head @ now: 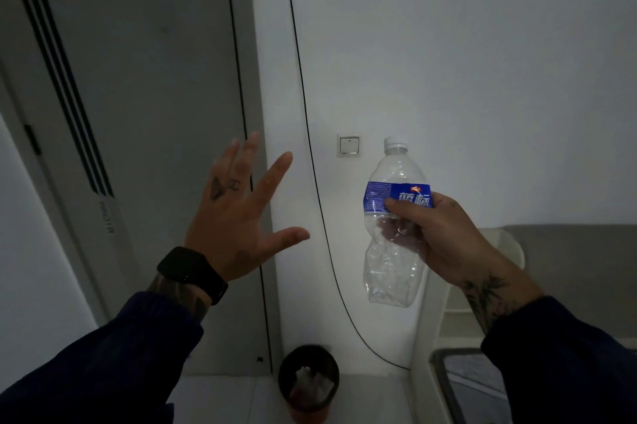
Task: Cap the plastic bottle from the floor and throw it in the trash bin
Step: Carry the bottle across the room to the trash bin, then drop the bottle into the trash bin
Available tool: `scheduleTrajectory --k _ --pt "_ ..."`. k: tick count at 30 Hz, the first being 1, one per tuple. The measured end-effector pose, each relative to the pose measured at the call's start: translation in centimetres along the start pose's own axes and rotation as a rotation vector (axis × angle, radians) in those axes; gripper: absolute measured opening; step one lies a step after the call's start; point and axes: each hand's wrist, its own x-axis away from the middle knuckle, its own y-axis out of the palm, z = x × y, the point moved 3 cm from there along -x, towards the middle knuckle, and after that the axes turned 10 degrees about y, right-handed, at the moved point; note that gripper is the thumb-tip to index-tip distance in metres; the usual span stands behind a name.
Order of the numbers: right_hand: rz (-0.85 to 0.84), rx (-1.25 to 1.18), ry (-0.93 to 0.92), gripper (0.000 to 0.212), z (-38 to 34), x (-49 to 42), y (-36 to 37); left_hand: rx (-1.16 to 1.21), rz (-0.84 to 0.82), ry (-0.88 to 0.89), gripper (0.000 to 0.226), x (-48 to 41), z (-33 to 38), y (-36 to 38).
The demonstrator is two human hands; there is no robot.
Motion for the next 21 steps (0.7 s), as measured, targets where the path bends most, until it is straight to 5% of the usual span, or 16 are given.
scheduleTrajectory --k 13,21 --pt "0.011 0.037 0.027 0.019 3.3 -20.6 0.8 0.1 -0.065 -0.027 0.101 -8.9 -12.0 16.0" --pt "0.0 0.023 0.116 0.018 16.2 -27.9 -1.8 0.086 -0.107 -0.067 0.1 -3.5 -14.5 30.8"
